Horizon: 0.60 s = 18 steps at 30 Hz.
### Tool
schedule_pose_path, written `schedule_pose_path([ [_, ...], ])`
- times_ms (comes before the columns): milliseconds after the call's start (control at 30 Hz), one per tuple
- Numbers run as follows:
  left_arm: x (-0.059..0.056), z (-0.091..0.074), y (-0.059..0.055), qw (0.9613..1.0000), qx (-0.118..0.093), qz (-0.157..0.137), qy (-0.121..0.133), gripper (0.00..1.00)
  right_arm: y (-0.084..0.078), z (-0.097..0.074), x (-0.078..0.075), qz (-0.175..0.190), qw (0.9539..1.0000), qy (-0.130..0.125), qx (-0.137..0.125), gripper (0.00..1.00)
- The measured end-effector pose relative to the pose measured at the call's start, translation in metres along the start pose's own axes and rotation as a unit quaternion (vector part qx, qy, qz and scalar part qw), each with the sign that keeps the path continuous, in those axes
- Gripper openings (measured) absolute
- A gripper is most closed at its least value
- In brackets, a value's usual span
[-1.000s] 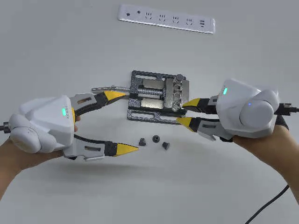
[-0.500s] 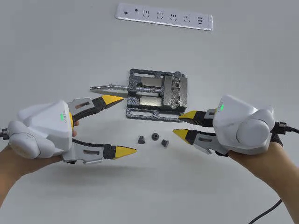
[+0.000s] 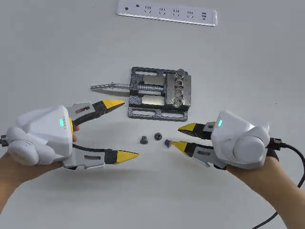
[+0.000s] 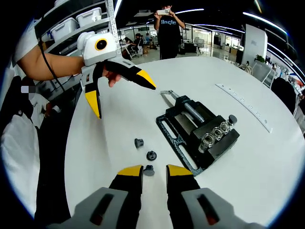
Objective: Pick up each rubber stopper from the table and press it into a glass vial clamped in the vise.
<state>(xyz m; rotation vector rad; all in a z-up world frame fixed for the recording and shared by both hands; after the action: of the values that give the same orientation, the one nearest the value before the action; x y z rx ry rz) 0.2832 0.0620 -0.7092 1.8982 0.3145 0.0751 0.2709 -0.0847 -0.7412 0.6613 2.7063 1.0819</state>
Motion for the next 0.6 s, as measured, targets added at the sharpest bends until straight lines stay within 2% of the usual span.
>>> schedule_pose_path([
  [333, -0.006, 0.001, -0.002, 1.0000, 0.001, -0.003, -0.002, 0.65, -0.013, 0.009, 0.011, 0.006, 0.9999, -0.004, -0.010, 0.21],
  [600, -0.012, 0.002, -0.002, 1.0000, 0.002, -0.004, -0.005, 0.65, -0.021, 0.014, 0.010, 0.015, 0.9997, -0.015, -0.013, 0.21],
])
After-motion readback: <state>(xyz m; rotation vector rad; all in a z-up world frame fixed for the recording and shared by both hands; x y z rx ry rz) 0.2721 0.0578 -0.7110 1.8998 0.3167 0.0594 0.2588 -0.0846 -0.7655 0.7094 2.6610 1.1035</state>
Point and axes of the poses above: the centre of the closed fingertips' face, and the gripper's own axes: z roughly forward along the fingers, x roughly to its left, y roughly out of its top, the point moved 4 cm from there along -z, roughly backward along the fingers, and after that the axes turned 5 degrees about -y, right-handed, at the moved point
